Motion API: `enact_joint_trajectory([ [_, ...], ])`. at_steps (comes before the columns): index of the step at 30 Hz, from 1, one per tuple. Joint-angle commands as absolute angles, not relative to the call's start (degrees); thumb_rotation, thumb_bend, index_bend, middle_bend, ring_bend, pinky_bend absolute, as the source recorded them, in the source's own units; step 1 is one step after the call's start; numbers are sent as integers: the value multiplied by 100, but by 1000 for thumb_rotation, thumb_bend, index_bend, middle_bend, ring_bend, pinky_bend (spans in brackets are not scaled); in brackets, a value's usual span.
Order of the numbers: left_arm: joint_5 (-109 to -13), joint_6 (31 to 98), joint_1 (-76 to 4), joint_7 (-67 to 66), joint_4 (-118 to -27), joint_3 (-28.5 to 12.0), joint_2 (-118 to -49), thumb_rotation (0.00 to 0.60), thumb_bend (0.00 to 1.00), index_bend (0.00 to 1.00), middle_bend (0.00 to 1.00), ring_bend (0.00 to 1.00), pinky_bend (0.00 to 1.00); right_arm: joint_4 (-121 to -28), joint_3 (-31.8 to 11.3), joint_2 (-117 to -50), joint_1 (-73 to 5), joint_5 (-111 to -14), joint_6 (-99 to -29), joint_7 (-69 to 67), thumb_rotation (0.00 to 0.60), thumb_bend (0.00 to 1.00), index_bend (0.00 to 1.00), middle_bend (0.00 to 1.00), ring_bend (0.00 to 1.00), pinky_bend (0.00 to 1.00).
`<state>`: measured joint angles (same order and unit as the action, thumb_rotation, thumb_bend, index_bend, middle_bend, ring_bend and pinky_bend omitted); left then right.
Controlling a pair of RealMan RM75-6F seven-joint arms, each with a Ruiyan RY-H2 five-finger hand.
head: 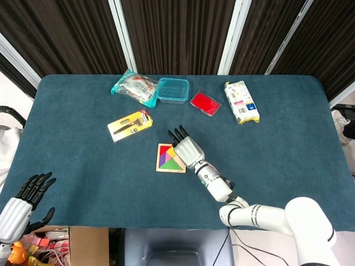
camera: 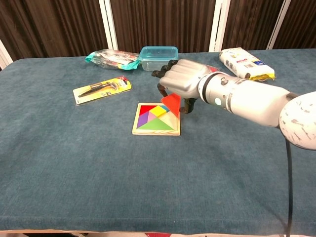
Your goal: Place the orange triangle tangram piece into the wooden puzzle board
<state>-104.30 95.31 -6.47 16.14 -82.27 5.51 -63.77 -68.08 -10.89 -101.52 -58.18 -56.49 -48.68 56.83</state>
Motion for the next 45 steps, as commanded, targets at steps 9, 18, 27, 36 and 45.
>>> enact_joint_trajectory([
  [9, -10430, 9511, -658, 1590, -8240, 552, -6380, 600, 459, 0, 0, 0, 91, -6673, -969, -10274, -5910, -5575, -4880, 5737, 600, 436, 559, 0, 0, 0],
  [18, -10472, 9589, -622, 1654, -8193, 585, -6369, 600, 458, 0, 0, 0, 92, -6542, -896, -10442, -5985, -5460, -4907, 5816, 600, 436, 551, 0, 0, 0],
  [27, -10464, 9560, -651, 1642, -8231, 569, -6363, 600, 458, 0, 0, 0, 92, -6501, -845, -10476, -6021, -5386, -4944, 5862, 600, 436, 540, 0, 0, 0],
  [36, -10486, 9607, -632, 1658, -8231, 581, -6355, 600, 458, 0, 0, 0, 92, -6479, -802, -10514, -6049, -5332, -4964, 5905, 600, 436, 531, 0, 0, 0],
  [45, -10492, 9621, -633, 1698, -8219, 583, -6345, 600, 458, 0, 0, 0, 92, -6512, -782, -10525, -6073, -5277, -4996, 5945, 600, 436, 517, 0, 0, 0],
])
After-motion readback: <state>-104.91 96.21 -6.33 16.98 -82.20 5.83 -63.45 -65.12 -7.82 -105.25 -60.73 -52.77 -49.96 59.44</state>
